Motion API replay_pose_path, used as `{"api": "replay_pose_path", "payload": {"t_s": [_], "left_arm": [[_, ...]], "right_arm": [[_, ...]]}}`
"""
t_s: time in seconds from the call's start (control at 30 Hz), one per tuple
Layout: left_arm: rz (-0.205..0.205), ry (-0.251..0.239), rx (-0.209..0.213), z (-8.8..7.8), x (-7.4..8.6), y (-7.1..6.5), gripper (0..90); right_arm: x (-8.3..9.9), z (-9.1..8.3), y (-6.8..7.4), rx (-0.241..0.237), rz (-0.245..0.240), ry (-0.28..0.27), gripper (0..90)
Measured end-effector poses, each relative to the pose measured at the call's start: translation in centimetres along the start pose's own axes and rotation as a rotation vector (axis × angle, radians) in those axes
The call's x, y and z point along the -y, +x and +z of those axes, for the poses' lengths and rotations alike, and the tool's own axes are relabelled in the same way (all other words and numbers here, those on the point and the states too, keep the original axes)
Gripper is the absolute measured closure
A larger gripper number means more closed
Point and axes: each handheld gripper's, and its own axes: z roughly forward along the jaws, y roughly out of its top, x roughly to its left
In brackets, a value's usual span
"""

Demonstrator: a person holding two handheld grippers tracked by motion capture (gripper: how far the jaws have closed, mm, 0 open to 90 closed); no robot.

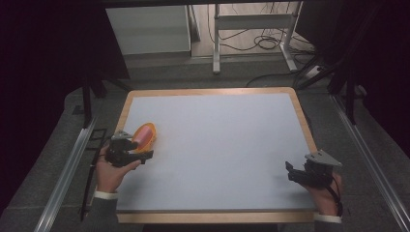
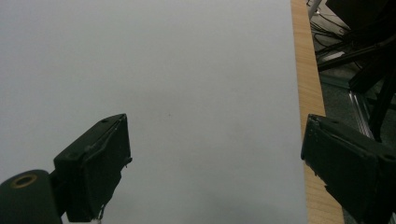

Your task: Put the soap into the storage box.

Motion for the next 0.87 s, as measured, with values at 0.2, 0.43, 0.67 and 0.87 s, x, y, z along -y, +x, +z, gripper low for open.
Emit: {"api": "replay_pose_path", "payload": {"t_s": [0.2, 0.43, 0.67, 0.87], "left_arm": [[-0.032, -0.034, -0.007, -0.2, 2.7, 0.0, 24.1], [-0.066, -0.042, -0.001, -0.2, 5.1, 1.1, 23.4], [-0.087, -0.056, -0.003, -0.5, 5.3, 1.7, 23.6], [-0.094, -0.061, -0.012, -0.3, 5.3, 1.9, 23.9]], "right_arm": [[0.1, 0.0, 0.1, 0.005, -0.005, 0.004, 8.0], [0.2, 0.2, 0.4, 0.001, -0.016, 0.013, 8.0], [0.2, 0.3, 0.4, -0.001, -0.023, 0.012, 7.9], [0.0, 0.6, 0.9, -0.016, -0.033, 0.014, 7.9]]}}
